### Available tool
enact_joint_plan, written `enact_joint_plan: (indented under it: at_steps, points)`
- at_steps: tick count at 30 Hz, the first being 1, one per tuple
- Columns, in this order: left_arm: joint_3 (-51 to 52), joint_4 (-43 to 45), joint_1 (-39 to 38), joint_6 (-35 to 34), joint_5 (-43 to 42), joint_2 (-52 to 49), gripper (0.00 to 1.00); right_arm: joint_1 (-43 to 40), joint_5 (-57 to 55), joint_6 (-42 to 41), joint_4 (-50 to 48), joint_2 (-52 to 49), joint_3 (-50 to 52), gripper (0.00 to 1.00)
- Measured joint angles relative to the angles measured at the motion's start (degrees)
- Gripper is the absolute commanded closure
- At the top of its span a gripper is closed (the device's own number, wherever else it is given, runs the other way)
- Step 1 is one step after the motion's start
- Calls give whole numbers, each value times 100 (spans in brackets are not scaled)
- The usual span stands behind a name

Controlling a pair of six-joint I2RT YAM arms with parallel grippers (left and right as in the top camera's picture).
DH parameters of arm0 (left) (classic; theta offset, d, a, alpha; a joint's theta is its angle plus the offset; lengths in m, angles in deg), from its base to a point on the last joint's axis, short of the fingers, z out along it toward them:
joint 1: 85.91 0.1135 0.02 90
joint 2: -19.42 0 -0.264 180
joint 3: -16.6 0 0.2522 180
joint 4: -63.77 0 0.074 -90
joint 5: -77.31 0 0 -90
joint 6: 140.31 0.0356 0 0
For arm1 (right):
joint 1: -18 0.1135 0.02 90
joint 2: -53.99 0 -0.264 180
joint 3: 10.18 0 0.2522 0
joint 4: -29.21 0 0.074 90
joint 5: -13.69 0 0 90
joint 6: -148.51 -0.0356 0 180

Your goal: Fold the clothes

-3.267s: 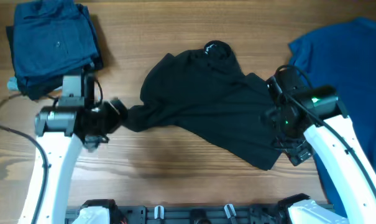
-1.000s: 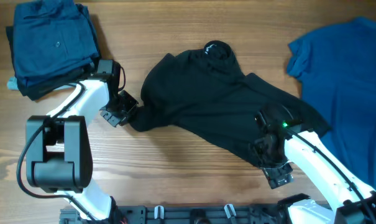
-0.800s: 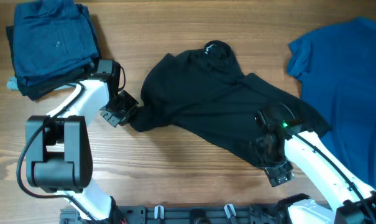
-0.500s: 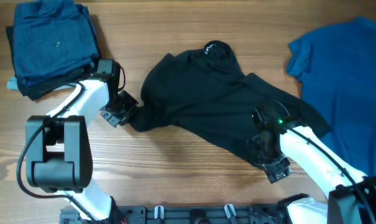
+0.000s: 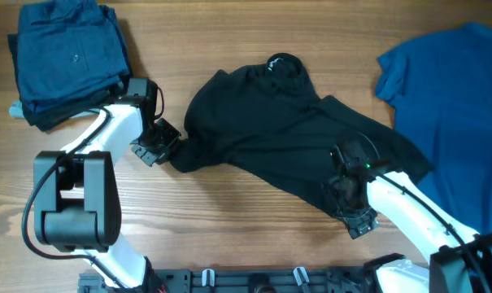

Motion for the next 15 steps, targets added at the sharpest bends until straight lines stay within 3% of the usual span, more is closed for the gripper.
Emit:
enact_joint_plan:
  at_steps: [5,8,11,13,15]
  points:
    - [0,-2,0,0,-2,-2,71,-13,157,24,-551,39,120,5]
    - [0,-2,0,0,-2,-2,74,-20,164,20,-553,39,120,16]
    - [0,2,0,-7,-31,-7,91,-20,170,15,-586,39,120,36]
    - [0,7,0,-28,-66,-7,96,-20,190,24,-590,39,120,46]
    - [0,2,0,-35,-111,-7,96,-20,219,22,-612,39,120,66]
